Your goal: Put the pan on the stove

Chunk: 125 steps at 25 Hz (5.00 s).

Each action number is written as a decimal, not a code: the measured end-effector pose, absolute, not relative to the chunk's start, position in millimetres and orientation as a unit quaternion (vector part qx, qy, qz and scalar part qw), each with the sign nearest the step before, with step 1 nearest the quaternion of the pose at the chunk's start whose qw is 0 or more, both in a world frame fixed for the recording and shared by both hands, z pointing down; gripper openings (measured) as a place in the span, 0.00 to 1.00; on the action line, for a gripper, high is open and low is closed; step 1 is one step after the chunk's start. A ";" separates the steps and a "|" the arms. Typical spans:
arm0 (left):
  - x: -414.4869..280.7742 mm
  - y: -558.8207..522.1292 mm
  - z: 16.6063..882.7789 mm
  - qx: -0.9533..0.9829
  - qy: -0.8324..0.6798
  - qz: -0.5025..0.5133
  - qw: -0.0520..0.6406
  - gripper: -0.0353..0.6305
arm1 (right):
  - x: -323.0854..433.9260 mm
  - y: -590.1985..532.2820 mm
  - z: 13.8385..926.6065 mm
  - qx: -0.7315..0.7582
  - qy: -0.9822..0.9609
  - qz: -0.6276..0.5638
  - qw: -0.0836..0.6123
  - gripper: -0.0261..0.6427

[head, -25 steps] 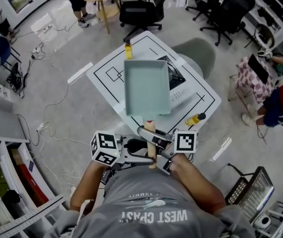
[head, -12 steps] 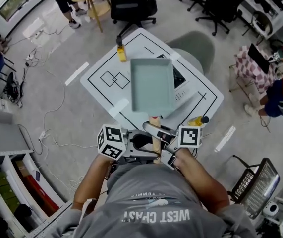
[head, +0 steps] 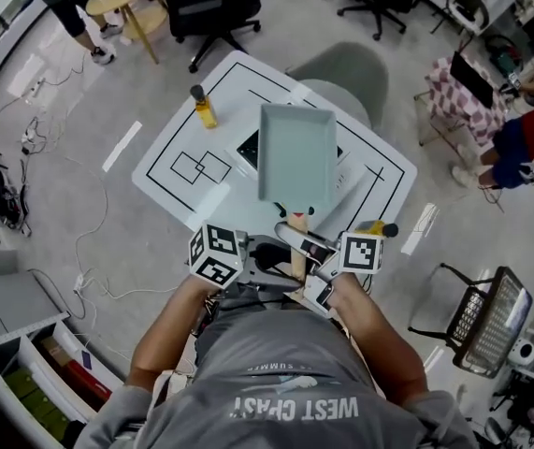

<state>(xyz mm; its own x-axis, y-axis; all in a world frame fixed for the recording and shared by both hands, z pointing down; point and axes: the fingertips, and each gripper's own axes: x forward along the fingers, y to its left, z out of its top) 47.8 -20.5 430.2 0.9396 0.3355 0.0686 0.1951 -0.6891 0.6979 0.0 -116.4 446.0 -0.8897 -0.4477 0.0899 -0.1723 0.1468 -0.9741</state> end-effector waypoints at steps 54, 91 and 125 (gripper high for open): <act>34.9 -112.6 546.1 0.874 0.140 0.039 0.464 0.36 | 2.3 -194.4 583.7 -0.289 0.682 -0.668 0.067 0.26; -17.6 -121.9 561.0 0.842 0.032 -0.063 0.535 0.33 | -5.7 -184.0 581.5 -0.325 0.680 -0.650 0.101 0.24; -7.0 -136.5 537.8 0.861 0.022 -0.063 0.505 0.33 | 29.8 -224.7 583.5 -0.312 0.634 -0.692 0.150 0.22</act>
<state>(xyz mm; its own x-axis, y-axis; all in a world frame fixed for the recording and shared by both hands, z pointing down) -7.0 -136.5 537.8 0.9911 -0.0253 -0.1310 0.1020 -0.4896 0.8660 29.8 -224.7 583.5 -0.7598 -0.6034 0.2421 -0.1885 -0.1519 -0.9703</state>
